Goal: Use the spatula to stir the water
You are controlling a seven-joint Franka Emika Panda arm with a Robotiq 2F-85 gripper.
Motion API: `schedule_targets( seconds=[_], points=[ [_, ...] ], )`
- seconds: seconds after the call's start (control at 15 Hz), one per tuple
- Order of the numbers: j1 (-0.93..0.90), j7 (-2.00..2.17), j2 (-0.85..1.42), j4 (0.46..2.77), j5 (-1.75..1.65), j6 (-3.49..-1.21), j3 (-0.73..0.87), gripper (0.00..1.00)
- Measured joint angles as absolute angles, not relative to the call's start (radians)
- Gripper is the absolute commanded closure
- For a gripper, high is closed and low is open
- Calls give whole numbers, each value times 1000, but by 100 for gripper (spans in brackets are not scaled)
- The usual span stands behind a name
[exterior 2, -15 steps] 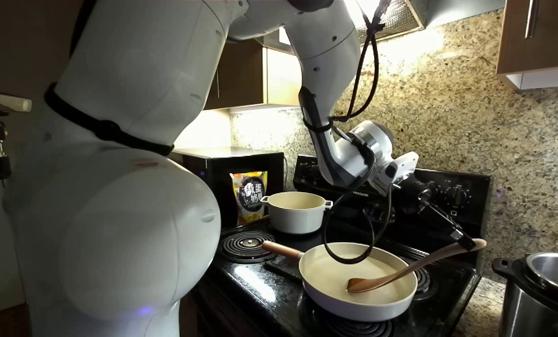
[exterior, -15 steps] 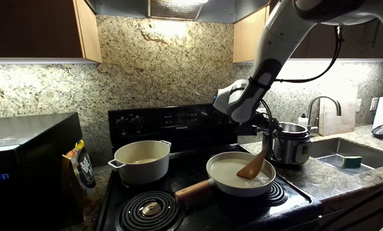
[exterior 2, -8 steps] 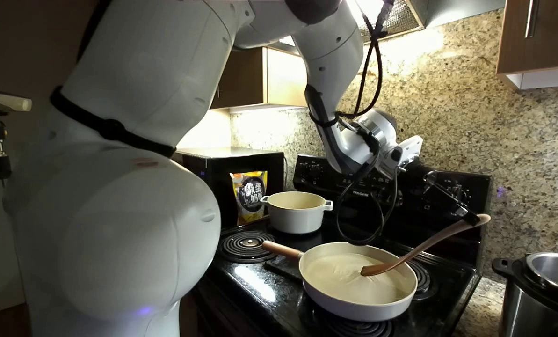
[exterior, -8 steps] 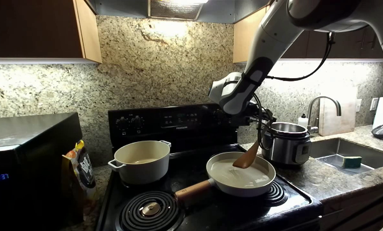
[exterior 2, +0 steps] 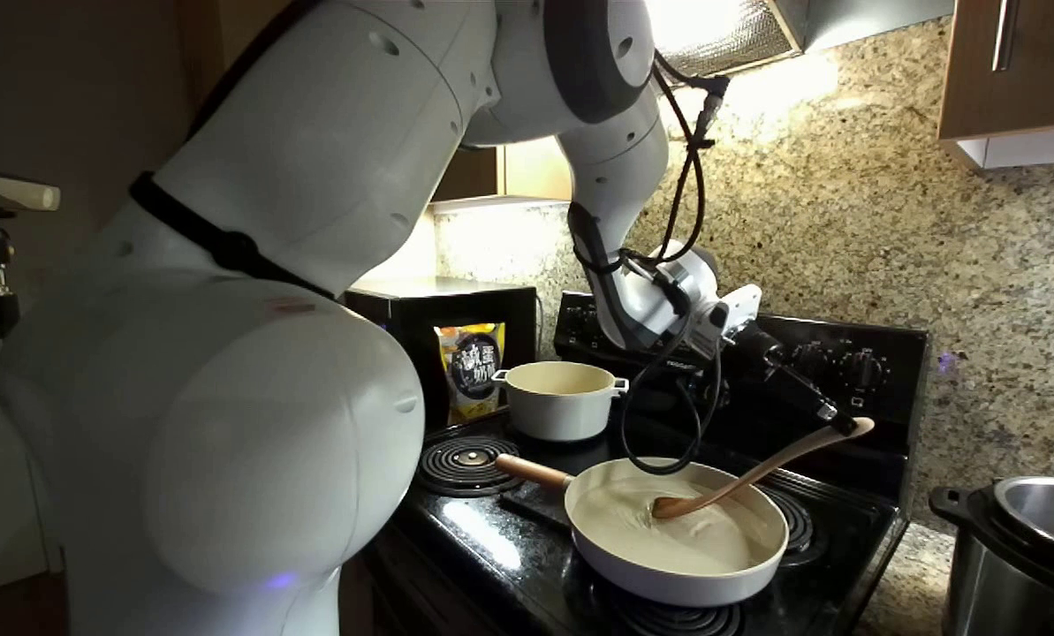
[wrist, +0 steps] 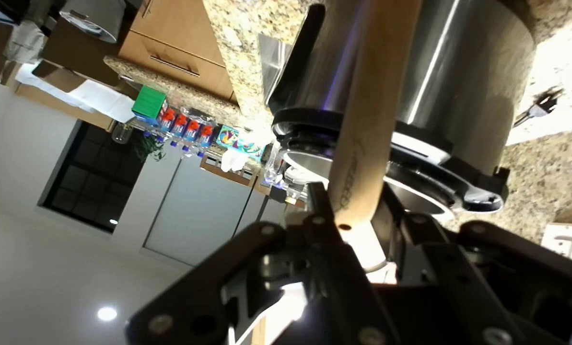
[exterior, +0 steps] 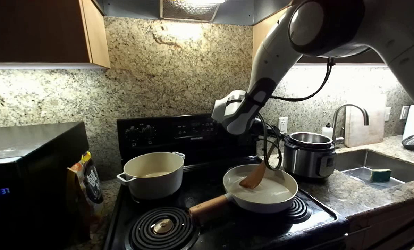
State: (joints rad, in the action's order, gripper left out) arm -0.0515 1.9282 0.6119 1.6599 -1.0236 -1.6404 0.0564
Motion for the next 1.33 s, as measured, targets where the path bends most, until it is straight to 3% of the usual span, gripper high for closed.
schedule_targets(
  seconds=[0.8,1.33],
  points=[
    [-30,1848,508,1874,-1064,-1788,58,89],
    [57,1847,524,1782,-989,-1796,104,89]
  ],
)
